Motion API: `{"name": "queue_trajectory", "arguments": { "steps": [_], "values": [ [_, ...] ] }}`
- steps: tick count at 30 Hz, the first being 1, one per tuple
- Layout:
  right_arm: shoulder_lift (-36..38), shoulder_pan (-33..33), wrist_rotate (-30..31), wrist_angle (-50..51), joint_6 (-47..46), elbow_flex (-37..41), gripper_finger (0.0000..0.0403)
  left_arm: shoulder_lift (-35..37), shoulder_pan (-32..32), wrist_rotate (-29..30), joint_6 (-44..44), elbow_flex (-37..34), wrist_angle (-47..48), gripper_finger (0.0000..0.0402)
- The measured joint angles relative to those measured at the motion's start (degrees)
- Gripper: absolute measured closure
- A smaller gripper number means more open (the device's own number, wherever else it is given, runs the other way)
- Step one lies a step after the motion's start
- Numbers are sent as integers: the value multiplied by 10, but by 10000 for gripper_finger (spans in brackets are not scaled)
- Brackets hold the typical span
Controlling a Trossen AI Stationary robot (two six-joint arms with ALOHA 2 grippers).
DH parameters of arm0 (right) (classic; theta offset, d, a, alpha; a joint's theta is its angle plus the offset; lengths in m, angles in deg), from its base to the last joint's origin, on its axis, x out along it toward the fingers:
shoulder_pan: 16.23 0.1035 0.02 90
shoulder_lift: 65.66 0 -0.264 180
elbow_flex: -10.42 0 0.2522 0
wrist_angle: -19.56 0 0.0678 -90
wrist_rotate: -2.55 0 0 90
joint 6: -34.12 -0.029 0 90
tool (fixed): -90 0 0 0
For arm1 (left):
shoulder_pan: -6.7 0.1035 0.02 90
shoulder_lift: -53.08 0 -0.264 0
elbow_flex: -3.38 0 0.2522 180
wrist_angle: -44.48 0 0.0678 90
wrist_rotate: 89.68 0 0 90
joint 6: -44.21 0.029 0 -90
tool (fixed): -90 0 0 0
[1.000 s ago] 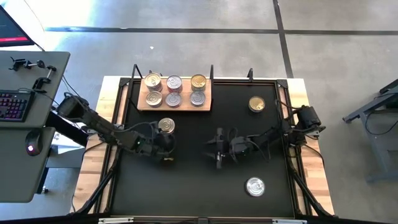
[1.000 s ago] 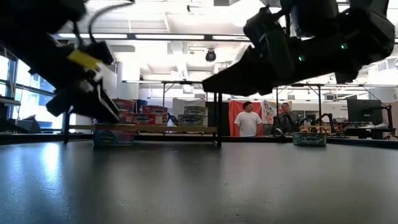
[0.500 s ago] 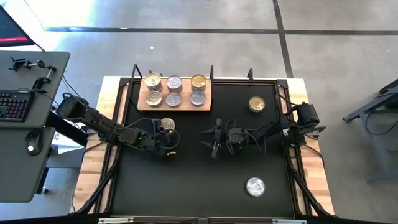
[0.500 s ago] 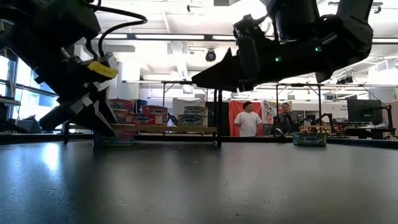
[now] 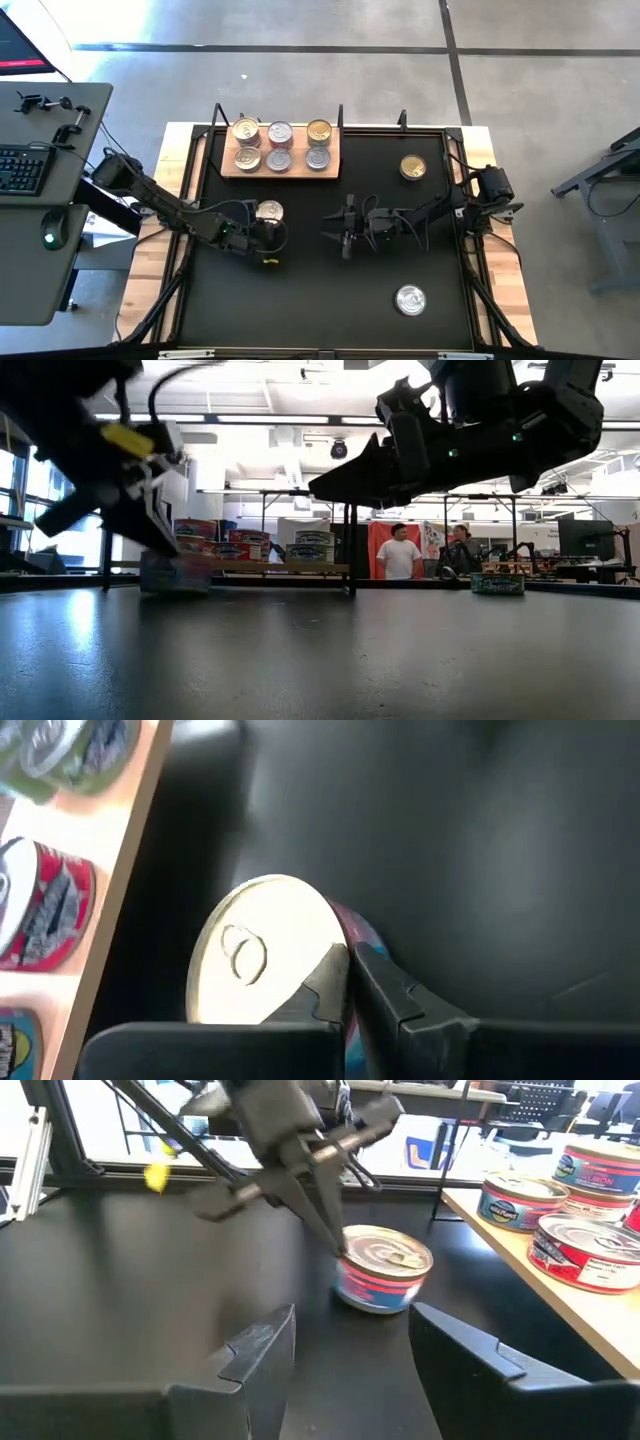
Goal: Stack canned seafood by type on shelf
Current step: Stack the blue tuna can on top of the blue tuna can on the shelf
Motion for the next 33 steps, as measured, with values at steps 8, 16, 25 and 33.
{"name": "queue_trajectory", "arguments": {
  "steps": [8,16,25,33],
  "values": [
    [0,0,-54,4,50,0,215,0,-40,17,-46,61,17,401],
    [-3,-8,-84,162,203,-75,178,0,-29,-28,-70,63,-73,401],
    [-4,-15,-149,354,345,-195,120,0,-15,-69,-94,63,-131,401],
    [-70,-7,-126,349,418,-245,119,-2,-5,-96,-124,63,-139,401]
  ]
}}
